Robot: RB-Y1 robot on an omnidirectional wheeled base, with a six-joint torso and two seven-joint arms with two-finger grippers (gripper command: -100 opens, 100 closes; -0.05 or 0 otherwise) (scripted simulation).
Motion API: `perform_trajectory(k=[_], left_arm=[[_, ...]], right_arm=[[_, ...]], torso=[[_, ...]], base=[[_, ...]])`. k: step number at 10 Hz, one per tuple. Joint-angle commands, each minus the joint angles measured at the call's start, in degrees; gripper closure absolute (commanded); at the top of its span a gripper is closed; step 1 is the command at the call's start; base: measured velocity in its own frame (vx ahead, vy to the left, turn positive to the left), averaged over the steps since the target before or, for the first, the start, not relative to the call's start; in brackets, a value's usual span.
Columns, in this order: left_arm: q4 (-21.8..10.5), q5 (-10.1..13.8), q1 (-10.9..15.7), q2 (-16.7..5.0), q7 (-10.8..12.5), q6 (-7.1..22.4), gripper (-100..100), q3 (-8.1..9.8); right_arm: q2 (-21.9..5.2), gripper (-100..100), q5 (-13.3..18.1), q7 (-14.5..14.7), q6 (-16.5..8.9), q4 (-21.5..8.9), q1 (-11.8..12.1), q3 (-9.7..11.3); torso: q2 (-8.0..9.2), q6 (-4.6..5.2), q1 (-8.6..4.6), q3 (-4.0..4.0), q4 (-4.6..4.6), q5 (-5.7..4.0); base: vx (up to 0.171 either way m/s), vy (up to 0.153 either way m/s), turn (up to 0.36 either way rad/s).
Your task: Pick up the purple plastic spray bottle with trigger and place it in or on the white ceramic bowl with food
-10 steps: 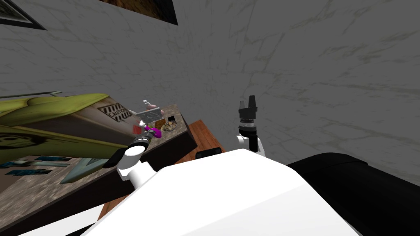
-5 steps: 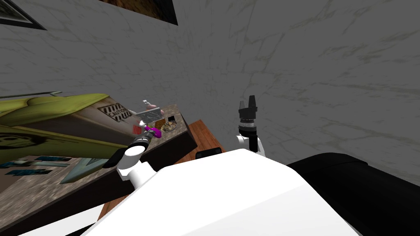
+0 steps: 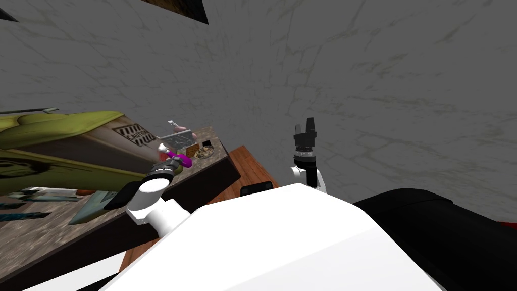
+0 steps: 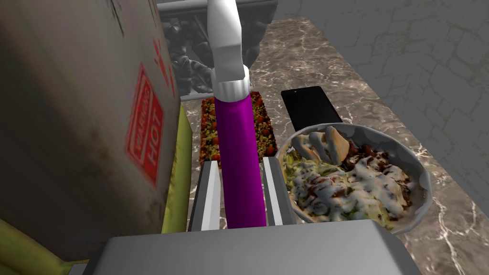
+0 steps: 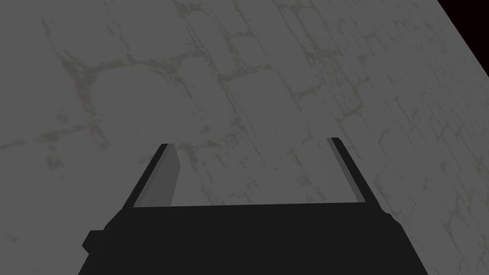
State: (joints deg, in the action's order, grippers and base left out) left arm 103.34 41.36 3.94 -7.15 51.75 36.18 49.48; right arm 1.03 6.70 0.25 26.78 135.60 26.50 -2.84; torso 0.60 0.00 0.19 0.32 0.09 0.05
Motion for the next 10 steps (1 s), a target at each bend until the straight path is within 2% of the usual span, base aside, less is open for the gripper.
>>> perform_trajectory(k=[1,7,10], left_arm=[[1.83,-0.11,0.35,-0.75,1.25,1.15,100,0.79],[8.86,-2.94,2.42,-1.83,6.08,4.92,100,3.45],[12.55,-5.27,3.25,-2.19,8.9,7.19,100,4.65]], right_arm=[[0.0,0,0.0,0.0,0.0,0.0,0.0,0.0],[0.0,0,0.0,0.0,0.0,0.0,0.0,0.0],[0.0,0,0.0,0.0,0.0,0.0,0.01,0.0]], torso=[[0.0,0.0,0.0,0.0,0.0,0.0],[-0.02,0.0,-0.03,-0.01,0.0,0.01],[-0.22,0.03,0.06,-0.12,-0.04,0.01]], base=[[-0.151,-0.055,-0.132],[-0.158,-0.033,-0.145],[-0.101,-0.021,-0.146]])
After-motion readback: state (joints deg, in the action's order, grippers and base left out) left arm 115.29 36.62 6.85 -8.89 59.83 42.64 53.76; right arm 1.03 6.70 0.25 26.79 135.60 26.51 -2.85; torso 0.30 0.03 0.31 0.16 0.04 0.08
